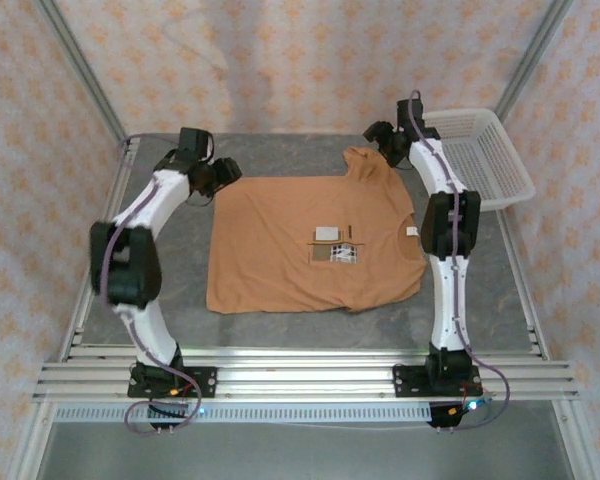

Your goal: Fold the inside-out t-shirt

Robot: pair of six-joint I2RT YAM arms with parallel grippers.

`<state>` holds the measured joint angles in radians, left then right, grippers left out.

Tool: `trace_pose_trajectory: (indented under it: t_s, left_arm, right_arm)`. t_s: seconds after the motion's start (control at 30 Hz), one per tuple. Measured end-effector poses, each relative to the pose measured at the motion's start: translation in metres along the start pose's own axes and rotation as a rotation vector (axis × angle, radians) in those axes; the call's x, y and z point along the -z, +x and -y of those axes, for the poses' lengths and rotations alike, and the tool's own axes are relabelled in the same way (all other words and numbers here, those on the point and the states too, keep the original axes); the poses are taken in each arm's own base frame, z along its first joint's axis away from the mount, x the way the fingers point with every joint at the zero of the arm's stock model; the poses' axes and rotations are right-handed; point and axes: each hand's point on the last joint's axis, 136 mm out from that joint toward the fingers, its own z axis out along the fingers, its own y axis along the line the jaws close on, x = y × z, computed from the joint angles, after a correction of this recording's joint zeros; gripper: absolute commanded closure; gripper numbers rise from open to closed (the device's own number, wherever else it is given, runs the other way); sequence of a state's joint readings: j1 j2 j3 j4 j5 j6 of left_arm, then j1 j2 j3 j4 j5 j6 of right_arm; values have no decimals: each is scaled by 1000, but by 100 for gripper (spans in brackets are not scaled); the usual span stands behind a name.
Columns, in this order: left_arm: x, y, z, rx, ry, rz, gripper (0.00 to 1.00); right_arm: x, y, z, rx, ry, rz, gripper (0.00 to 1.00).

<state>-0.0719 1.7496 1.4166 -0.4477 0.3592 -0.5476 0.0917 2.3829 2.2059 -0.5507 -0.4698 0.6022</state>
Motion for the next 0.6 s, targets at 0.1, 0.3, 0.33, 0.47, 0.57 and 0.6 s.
trace_pose_trajectory:
  t_s: [0.1,0.3,0.33,0.47,0.57,0.6]
  left_arm:
    - [50,43,-1,-47,18,24,47]
    - [71,172,-73,-65,-92,-134,47]
    - [74,187,-88,-55,-119,-152,44]
    - [88,220,-121,-9,-151,-149,40]
    - [88,226,-125,15,-146,-141,38]
    - [86,228,-127,23,-152,-148,38]
  right_arm:
    - [46,35,-17,29,-18,-23,27]
    - [126,138,0,126,12,-85,31]
    - [135,155,12,139,34,-96,31]
    - [170,210,76,185,169,-121,31]
    - [193,231,115,210,256,-124,31]
    - [201,236,125,215,278,-123,31]
